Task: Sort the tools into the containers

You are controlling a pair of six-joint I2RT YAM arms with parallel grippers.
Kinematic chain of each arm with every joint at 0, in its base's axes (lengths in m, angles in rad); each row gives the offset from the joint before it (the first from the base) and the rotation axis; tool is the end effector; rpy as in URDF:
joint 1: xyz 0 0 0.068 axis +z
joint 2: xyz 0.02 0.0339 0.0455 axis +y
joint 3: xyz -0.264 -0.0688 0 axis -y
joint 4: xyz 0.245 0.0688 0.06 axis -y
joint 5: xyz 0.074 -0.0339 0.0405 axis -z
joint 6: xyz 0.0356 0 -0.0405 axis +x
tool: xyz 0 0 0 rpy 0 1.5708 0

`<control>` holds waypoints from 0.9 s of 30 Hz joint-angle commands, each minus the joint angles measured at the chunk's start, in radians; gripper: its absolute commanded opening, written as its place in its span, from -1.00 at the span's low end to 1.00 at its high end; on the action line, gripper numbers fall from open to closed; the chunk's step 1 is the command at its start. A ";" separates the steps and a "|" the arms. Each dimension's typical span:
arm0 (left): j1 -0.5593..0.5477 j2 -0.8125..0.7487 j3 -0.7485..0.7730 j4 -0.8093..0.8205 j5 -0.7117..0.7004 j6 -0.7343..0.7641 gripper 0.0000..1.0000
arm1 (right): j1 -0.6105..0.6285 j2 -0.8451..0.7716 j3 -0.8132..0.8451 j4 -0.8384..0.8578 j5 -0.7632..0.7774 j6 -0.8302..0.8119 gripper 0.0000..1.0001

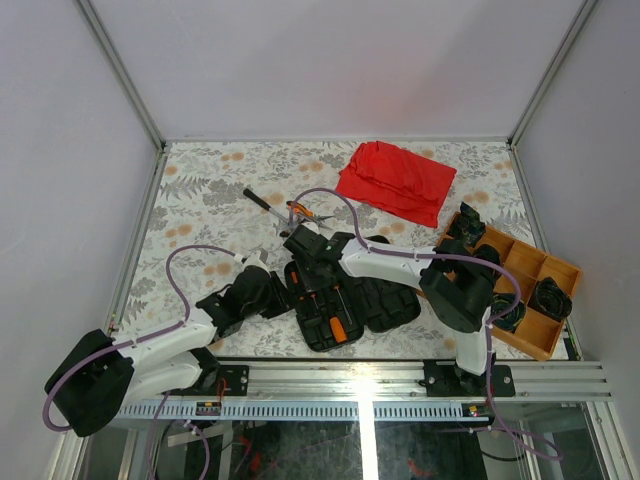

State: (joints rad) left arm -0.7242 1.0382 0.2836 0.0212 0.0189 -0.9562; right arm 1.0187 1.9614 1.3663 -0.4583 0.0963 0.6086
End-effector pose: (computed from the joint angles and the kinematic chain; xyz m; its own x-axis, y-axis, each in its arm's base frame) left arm 0.1396 -0.1244 0.1435 -0.8389 -0.3485 -0.4180 -0.0216 0.7888 -0.6143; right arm 0.2186 0.3483 0.1748 -0.8442 -0.2855 -0.4536 -0.4142 0.8846 0.2142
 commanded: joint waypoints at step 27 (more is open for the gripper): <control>-0.003 0.024 -0.022 0.078 0.016 -0.006 -0.75 | 0.094 0.281 -0.112 0.073 -0.103 0.015 -0.91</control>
State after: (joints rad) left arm -0.7177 1.0496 0.2836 0.0341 0.0303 -0.9562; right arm 1.0286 2.0430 1.4368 -0.5350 0.1043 0.5911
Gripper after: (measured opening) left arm 0.189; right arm 0.023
